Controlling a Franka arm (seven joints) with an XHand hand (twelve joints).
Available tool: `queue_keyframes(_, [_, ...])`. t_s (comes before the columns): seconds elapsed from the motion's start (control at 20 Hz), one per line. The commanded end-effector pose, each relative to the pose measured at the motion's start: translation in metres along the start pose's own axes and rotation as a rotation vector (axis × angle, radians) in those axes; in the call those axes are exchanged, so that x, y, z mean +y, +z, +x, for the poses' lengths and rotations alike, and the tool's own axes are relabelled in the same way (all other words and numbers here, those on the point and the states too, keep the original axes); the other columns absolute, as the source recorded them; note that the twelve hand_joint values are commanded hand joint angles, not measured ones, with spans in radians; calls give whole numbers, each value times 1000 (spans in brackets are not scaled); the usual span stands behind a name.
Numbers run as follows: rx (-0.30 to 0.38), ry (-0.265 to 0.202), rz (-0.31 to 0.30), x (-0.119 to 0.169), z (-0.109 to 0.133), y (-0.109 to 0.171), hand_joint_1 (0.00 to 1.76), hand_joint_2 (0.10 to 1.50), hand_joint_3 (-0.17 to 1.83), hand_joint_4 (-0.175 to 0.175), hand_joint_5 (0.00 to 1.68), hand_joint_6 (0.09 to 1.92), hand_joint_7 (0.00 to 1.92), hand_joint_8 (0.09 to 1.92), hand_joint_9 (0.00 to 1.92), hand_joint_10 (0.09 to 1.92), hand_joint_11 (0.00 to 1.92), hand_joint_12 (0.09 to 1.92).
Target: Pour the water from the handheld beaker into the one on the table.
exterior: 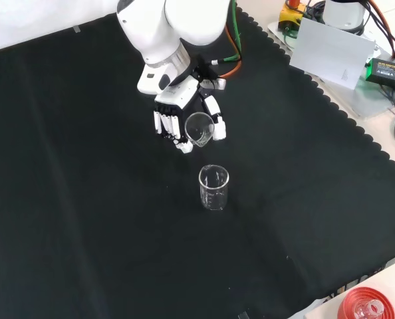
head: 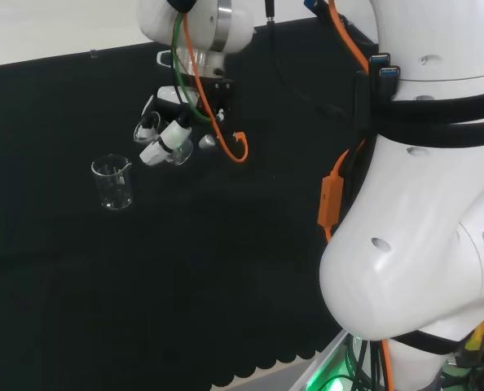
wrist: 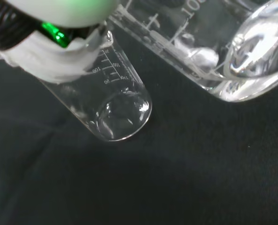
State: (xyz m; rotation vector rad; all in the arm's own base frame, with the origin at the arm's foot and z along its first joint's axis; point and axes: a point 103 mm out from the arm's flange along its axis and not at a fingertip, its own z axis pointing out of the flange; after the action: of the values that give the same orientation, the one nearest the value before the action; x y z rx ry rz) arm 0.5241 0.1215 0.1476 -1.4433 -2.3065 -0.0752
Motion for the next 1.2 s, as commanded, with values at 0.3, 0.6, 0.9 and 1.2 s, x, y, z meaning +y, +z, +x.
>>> queue_keyframes(0.3, [-67,30,35,8,14,-7,1143,651,592,175,1401,405,1593,87,1431,139,934,1063])
queue_keyframes(0.6, [-76,45,31,9,17,-7,1145,640,611,175,1404,408,1600,87,1444,125,978,1037])
queue_keyframes(0.9, [-132,46,67,8,19,-9,1146,638,614,175,1404,410,1605,87,1449,122,987,1033])
queue_keyframes(1.2, [-147,47,79,11,23,-7,1147,633,625,175,1403,417,1611,87,1460,111,1027,1014])
